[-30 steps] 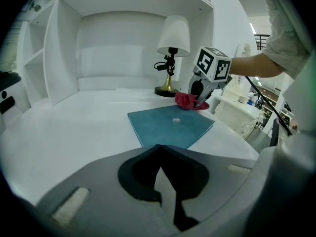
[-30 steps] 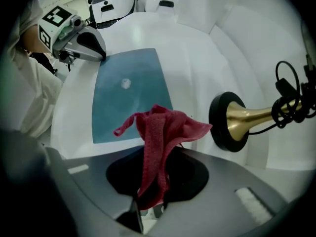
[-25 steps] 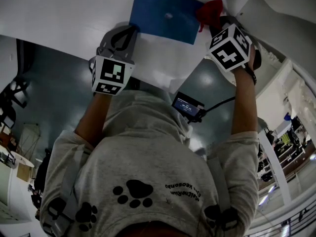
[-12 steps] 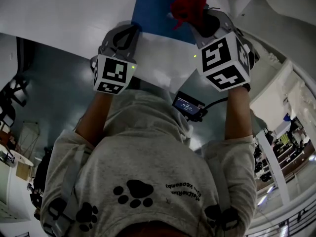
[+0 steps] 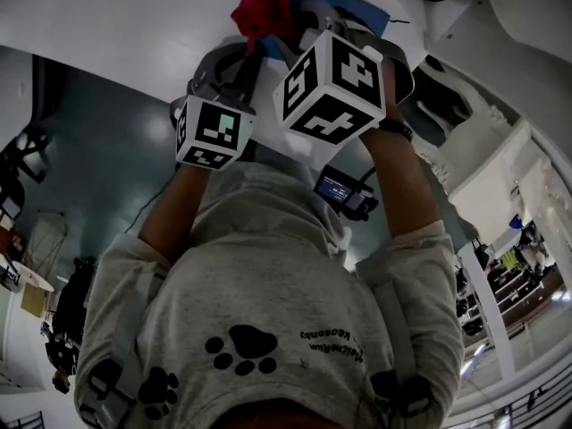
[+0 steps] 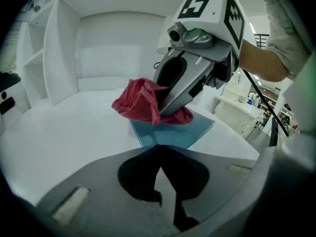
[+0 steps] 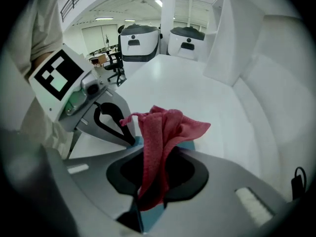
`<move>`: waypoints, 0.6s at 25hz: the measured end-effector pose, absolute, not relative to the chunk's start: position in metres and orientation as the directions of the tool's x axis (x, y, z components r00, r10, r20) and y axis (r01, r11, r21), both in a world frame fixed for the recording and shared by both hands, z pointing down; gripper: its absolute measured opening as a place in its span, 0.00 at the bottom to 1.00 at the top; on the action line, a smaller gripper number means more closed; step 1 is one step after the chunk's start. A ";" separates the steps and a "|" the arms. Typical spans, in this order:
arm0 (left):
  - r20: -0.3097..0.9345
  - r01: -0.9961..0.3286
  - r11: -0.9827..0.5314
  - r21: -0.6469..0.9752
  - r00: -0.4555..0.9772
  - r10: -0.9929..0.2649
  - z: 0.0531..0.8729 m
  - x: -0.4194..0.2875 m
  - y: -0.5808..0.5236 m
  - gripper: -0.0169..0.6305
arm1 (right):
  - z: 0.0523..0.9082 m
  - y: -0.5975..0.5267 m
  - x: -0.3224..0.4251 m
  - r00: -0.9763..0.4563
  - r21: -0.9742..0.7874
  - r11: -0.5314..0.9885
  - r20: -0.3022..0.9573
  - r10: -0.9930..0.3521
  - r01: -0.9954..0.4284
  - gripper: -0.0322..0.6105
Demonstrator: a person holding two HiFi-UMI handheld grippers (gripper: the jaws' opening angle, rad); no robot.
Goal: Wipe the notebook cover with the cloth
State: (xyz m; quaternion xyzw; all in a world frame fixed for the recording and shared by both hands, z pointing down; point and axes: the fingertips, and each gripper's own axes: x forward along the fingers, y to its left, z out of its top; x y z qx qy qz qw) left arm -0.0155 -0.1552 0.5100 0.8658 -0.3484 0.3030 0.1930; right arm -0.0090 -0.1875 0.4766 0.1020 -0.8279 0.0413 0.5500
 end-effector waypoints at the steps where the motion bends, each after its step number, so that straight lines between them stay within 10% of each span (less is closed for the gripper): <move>1: 0.659 -0.720 -0.683 0.123 0.574 -0.486 0.510 -0.016 -0.155 0.02 | 0.480 -0.188 -0.013 -0.369 0.044 0.978 0.922 -0.119 -0.205 0.17; 15: 0.658 -0.733 -0.671 0.114 0.561 -0.502 0.508 -0.025 -0.154 0.03 | 0.509 -0.190 -0.025 -0.264 0.020 0.991 0.963 -0.054 -0.129 0.17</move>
